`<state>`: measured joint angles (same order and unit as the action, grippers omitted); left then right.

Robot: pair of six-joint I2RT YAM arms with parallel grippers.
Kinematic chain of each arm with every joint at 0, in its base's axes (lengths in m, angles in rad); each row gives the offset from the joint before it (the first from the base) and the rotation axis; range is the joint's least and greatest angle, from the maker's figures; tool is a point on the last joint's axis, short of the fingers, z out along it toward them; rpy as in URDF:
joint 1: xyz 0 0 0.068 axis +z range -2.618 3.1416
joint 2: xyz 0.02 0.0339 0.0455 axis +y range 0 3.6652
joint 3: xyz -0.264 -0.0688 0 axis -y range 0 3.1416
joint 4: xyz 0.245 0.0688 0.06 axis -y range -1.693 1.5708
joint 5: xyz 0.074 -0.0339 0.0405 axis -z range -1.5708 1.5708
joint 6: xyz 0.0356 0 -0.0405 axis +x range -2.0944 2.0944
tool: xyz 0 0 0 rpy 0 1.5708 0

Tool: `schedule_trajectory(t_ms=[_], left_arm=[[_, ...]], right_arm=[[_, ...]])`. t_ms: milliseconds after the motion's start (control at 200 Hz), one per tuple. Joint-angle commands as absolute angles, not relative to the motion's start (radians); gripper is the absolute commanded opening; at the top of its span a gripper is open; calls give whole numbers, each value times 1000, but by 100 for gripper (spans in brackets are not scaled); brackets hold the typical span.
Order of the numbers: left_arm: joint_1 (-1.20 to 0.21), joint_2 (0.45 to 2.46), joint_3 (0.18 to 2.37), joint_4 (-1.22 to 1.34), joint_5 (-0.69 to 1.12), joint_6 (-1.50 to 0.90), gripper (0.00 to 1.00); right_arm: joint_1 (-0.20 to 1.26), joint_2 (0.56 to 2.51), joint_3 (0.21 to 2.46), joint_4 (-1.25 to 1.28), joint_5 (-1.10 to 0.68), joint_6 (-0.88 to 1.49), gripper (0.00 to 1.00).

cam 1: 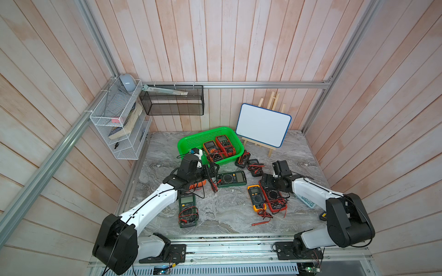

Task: Put the multimeter into the basket
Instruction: Pick up the multimeter from the center of the board.

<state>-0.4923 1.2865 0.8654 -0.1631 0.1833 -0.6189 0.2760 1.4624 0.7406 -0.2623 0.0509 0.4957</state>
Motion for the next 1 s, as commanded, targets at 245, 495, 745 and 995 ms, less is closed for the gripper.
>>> schedule_trajectory(t_ms=[245,495,745,995], left_arm=[[-497,1294,851,-142,199,-620,100],[-497,1294,851,-147,196,-620,100],[-497,1306,854,-146,198,-615,100],[-497,1306,848,-134,209,-619,100]], right_arm=[[216,1464,684,-329,157,526,98],[197,1396,650,-348,152,531,98],[197,1310,700,-373,58,482,98],[214,1330,760,-403,6,403,98]])
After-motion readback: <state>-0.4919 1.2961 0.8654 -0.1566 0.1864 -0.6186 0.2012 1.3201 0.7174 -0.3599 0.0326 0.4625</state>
